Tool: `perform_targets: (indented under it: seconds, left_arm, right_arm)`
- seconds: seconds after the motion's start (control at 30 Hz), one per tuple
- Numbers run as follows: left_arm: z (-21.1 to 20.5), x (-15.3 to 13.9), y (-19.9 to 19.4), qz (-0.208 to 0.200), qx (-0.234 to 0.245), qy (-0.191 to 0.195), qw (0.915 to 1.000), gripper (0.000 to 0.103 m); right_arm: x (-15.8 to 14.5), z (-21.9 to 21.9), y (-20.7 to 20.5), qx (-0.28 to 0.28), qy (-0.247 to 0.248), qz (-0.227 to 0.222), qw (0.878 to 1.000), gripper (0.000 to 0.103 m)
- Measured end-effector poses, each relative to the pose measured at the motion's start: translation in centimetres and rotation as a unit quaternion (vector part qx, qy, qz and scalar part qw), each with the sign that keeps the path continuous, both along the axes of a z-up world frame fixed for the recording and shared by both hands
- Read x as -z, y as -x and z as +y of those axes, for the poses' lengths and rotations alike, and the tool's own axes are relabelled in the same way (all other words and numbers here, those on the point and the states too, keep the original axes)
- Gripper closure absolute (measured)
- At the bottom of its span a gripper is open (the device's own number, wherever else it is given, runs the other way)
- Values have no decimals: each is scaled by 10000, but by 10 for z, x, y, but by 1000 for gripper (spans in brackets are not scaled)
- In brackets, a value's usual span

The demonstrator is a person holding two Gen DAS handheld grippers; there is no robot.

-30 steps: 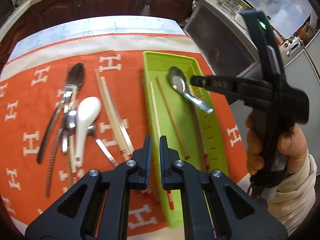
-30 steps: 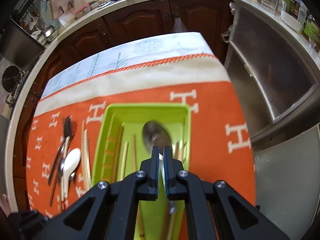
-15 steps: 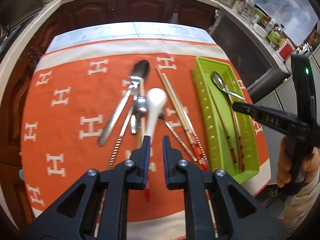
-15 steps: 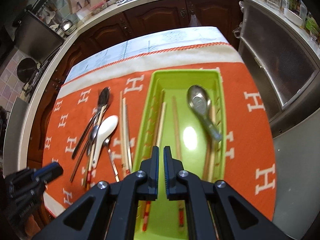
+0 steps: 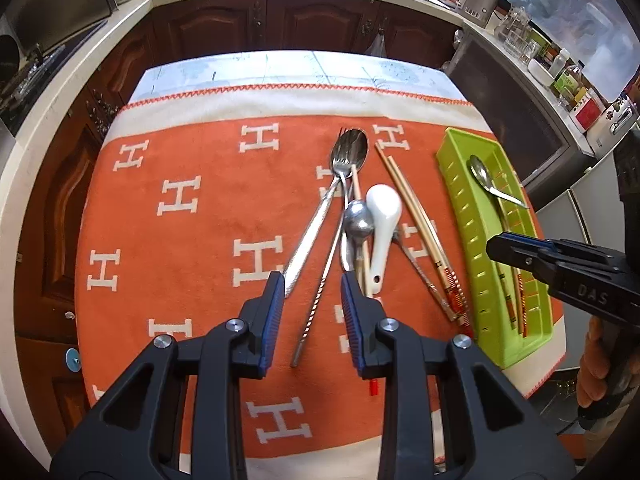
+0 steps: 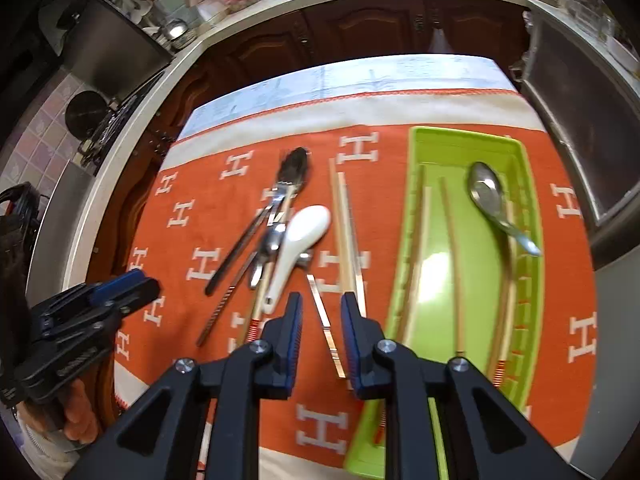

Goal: Organize utensils
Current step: 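Move both open tools back over the remaining utensils, then grasp a large metal spoon with the left tool while the right tool grasps the white ceramic spoon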

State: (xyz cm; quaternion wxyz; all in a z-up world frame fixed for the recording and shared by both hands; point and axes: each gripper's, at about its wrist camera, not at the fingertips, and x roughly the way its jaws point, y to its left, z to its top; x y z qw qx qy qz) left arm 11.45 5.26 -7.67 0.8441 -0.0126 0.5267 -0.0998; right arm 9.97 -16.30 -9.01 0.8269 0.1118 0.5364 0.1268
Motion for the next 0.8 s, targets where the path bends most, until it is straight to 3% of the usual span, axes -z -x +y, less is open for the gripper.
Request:
perform_targets:
  seconds: [0.33, 0.8]
  left_arm:
    - [-2, 39, -14, 124, 290, -131, 9994, 77]
    - [-25, 88, -83, 509, 557, -287, 9967, 77]
  right_arm:
    - [16, 35, -10, -205, -218, 168, 9994, 84]
    - [39, 35, -31, -127, -352, 366, 9986, 84]
